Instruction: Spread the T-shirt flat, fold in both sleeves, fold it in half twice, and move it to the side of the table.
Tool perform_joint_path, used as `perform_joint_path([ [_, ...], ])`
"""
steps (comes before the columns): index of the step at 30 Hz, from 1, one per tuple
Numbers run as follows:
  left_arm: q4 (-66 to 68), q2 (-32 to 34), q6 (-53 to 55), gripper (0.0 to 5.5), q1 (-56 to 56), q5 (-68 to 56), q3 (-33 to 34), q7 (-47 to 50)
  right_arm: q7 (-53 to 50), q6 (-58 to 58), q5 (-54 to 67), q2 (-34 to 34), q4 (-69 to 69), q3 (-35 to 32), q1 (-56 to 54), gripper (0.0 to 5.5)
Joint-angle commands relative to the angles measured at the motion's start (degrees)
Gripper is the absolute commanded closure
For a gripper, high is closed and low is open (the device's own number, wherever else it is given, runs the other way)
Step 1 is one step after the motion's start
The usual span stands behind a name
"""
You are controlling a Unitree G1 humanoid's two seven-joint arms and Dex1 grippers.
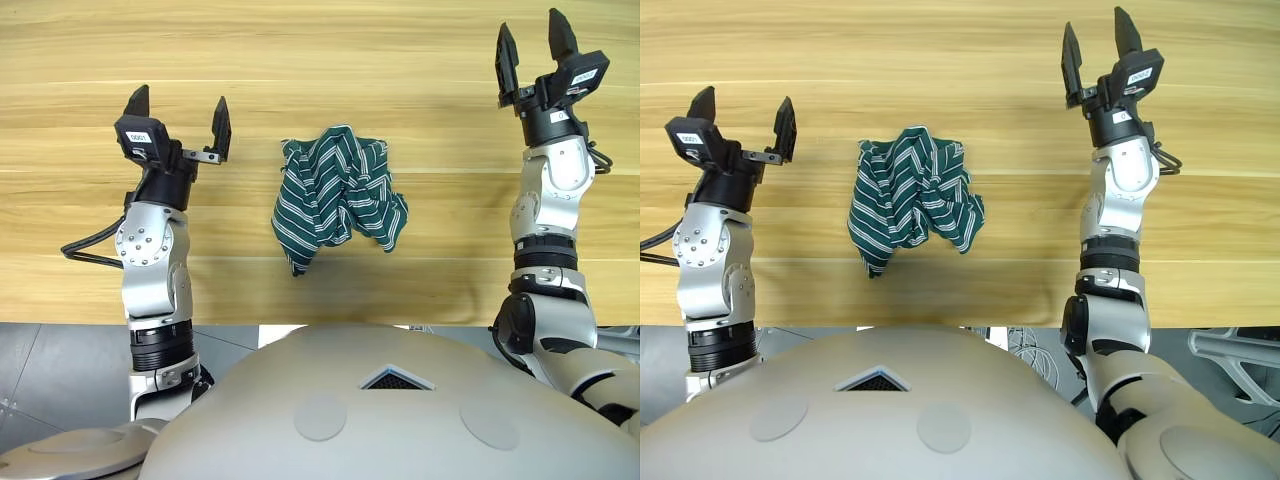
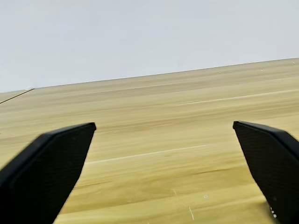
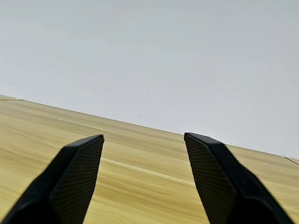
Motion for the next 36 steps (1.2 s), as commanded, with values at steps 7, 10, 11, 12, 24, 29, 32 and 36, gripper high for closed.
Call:
perform_joint_path([
  [7, -2.2, 0.5, 3.8, 0.12, -1.0, 1.1, -1.0, 0.4, 0.3, -0.8, -1.2, 0.0, 0.3, 0.7, -0.3, 2.29],
  [10, -1.3, 0.7, 2.7, 0.12, -1.4, 2.0, -1.1, 0.4, 0.4, -0.9, -1.3, 0.0, 0.2, 0.7, -0.2, 2.29],
  [11, -0.8, 0.6, 1.9, 0.12, -1.6, 2.3, -1.0, 0.4, 0.5, -1.1, -1.2, 0.0, 0.3, 0.7, -0.2, 2.29],
  [12, -0.4, 0.5, 1.1, 0.12, -1.8, 2.7, -0.9, 0.5, 0.6, -1.2, -1.2, 0.0, 0.3, 0.7, -0.2, 2.29],
  [24, 8.1, 0.2, -9.7, 0.12, -4.4, 3.5, 1.8, 0.5, 0.2, -4.3, -0.7, -0.1, 3.8, -0.8, -1.4, 2.29],
  [29, 9.1, 0.0, -10.7, 0.12, -4.6, 3.0, 2.0, 0.2, 0.7, -4.7, -0.7, -0.3, 4.2, -1.0, -1.4, 2.29],
  [32, 9.5, 0.1, -11.1, 0.12, -4.6, 2.8, 2.0, 0.2, 0.9, -4.9, -0.9, -0.3, 4.4, -1.0, -1.5, 2.29],
  [36, 9.6, 0.1, -11.2, 0.12, -4.7, 2.6, 2.1, 0.0, 0.9, -5.0, -1.1, -0.3, 4.4, -0.9, -1.5, 2.29],
])
